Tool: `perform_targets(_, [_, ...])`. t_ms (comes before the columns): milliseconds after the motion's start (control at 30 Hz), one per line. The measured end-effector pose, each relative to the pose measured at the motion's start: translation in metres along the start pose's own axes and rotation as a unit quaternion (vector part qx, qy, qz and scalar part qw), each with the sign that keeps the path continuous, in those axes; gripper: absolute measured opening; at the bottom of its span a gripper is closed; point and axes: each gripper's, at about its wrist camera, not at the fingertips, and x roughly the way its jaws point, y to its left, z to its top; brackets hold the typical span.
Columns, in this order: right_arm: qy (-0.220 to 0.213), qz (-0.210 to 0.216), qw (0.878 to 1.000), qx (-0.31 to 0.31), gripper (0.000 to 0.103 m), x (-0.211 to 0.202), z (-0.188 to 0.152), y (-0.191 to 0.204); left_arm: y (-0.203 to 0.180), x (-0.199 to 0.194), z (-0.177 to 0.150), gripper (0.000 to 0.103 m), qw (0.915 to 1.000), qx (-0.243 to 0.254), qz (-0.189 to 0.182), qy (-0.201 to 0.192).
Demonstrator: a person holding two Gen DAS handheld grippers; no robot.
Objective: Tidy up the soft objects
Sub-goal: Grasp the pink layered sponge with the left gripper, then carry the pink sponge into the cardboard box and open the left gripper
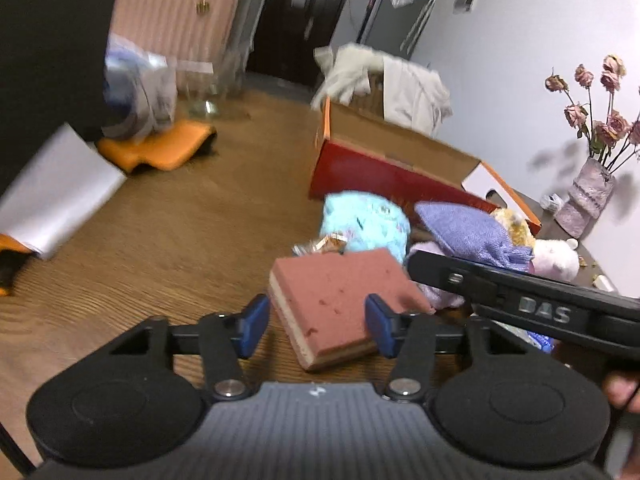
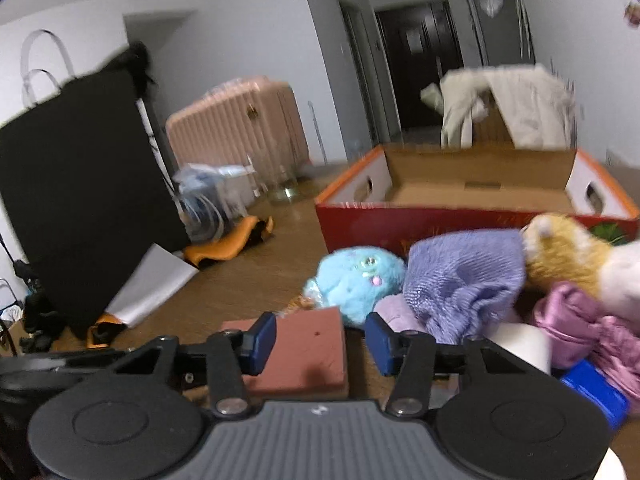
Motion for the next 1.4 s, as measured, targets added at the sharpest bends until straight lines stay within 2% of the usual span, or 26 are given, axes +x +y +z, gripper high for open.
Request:
perform_targets(133, [0.038, 0.005, 0.999, 0.011, 0.044, 0.021, -0.005, -0.005, 0.01, 0.011, 0.002, 0.04, 0.9988, -0.027, -0.038, 0.017])
perform_targets(233, [0.035, 0.016, 0.999, 0.015, 0.037, 0.018, -0.006, -0.004, 0.007, 0.011, 0.003, 0.039, 0.9989, -0.023, -0.037, 0.017])
perform_targets(333, [0.016, 0.007, 1.0, -0.021, 0.034, 0.002, -0.004, 0.011, 0.0, -0.002, 0.005, 0.038, 0.9994, -0.005, -0.034, -0.001])
perform_targets(433, [-0.013, 0.004, 0.999, -0.032, 0.034, -0.026, -0.001, 0.02, -0.009, -0.026, 0.006, 0.038, 0.9985, 0.007, -0.049, -0.022])
perform_targets(600, [-0.06, 0.001, 0.998, 0.019, 0.033, -0.081, -0.02, 0.018, -0.03, -0.065, -0.008, 0.038, 0.9954, 0.029, -0.078, -0.048])
perform_targets(767, [-0.088, -0.02, 0.995, 0.037, 0.027, -0.131, -0.054, 0.018, -0.052, -0.086, -0.032, 0.038, 0.993, 0.049, -0.098, -0.043])
perform_targets(933, [-0.106, -0.023, 0.992, 0.058, 0.025, -0.16, -0.073, 0.011, -0.068, -0.1, -0.047, 0.037, 0.9914, 0.06, -0.108, -0.043])
perform_targets(1067, [-0.122, -0.026, 0.99, 0.06, 0.025, -0.175, -0.074, 0.005, -0.083, -0.105, -0.045, 0.037, 0.9897, 0.07, -0.113, -0.054])
perform_targets(1233, [-0.136, -0.026, 0.989, 0.058, 0.025, -0.169, -0.039, -0.012, -0.101, -0.09, -0.008, 0.037, 0.9866, 0.087, -0.119, -0.069])
perform_targets(1300, [-0.141, -0.02, 0.988, 0.06, 0.025, -0.161, -0.009, -0.025, -0.108, -0.079, 0.018, 0.037, 0.9848, 0.093, -0.126, -0.076])
perform_targets(1400, [-0.124, 0.011, 0.987, 0.099, 0.025, -0.133, 0.049, -0.057, -0.118, -0.054, 0.071, 0.037, 0.9838, 0.104, -0.12, -0.083])
